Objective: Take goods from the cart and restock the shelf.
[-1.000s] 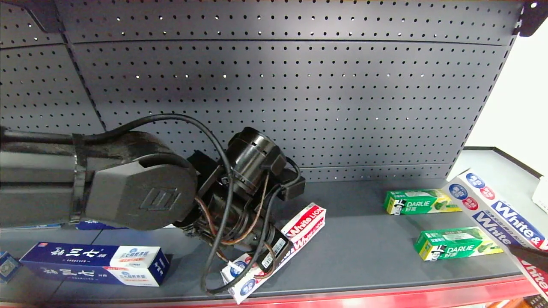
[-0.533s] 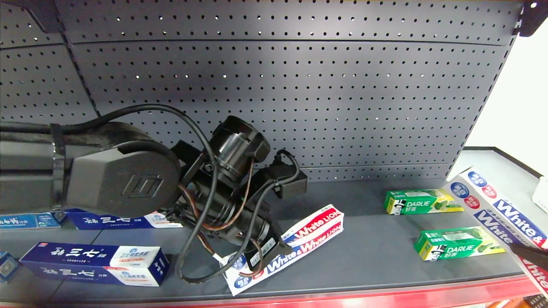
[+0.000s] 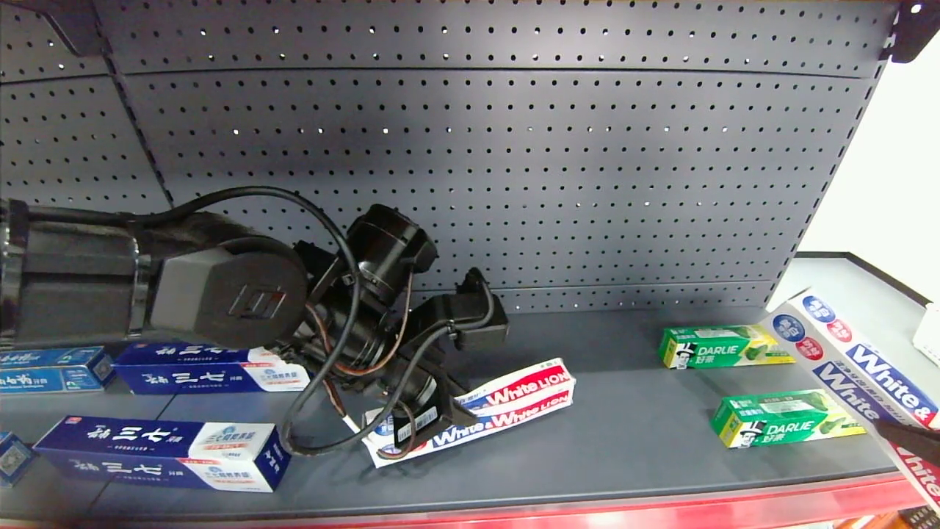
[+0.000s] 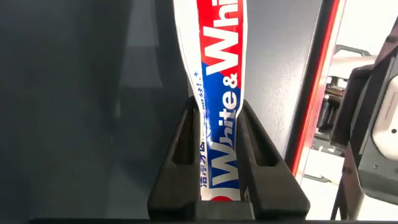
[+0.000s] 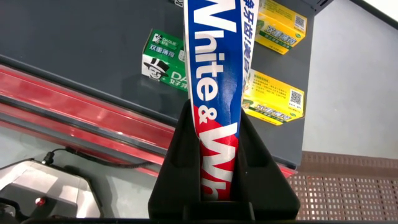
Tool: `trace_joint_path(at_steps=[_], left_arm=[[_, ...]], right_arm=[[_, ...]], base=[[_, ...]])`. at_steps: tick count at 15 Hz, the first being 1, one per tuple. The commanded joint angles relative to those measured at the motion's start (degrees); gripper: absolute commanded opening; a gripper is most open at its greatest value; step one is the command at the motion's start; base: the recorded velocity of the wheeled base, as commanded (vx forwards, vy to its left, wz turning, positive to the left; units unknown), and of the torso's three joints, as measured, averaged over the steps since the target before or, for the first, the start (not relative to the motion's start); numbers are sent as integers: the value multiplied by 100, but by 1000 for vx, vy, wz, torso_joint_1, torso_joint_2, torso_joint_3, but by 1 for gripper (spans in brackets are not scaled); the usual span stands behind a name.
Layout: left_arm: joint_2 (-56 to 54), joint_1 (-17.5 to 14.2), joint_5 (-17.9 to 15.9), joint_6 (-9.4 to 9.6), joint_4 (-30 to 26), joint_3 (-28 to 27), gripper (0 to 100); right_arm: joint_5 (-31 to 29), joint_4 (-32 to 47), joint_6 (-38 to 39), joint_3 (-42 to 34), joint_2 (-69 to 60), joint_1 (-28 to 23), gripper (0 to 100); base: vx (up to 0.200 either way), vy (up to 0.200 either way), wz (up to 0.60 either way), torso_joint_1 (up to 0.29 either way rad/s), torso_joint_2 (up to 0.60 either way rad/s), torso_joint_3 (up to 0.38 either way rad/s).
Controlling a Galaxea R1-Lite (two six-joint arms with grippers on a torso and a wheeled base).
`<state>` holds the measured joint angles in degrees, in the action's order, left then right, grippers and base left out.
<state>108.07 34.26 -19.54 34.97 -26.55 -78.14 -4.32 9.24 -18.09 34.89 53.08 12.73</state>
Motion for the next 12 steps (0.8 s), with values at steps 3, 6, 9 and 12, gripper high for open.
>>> trace_joint_path(at_steps=[3, 6, 9, 12], left_arm=[[83, 29, -164, 176, -8, -122, 0], [65, 64, -393, 370, -17, -114, 0], [91, 37, -445, 730, -26, -70, 0], [179, 20, -454, 1038, -26, -78, 0]], right_arm=[[1, -1, -1, -17, 1, 2, 0], [1, -1, -1, -17, 1, 2, 0], [1, -1, -1, -8, 1, 2, 0], [1, -1, 7, -26, -43, -42, 0]], base=[[0, 0, 0, 0, 0, 0], [0, 0, 0, 0, 0, 0], [0, 0, 0, 0, 0, 0], [0, 0, 0, 0, 0, 0]])
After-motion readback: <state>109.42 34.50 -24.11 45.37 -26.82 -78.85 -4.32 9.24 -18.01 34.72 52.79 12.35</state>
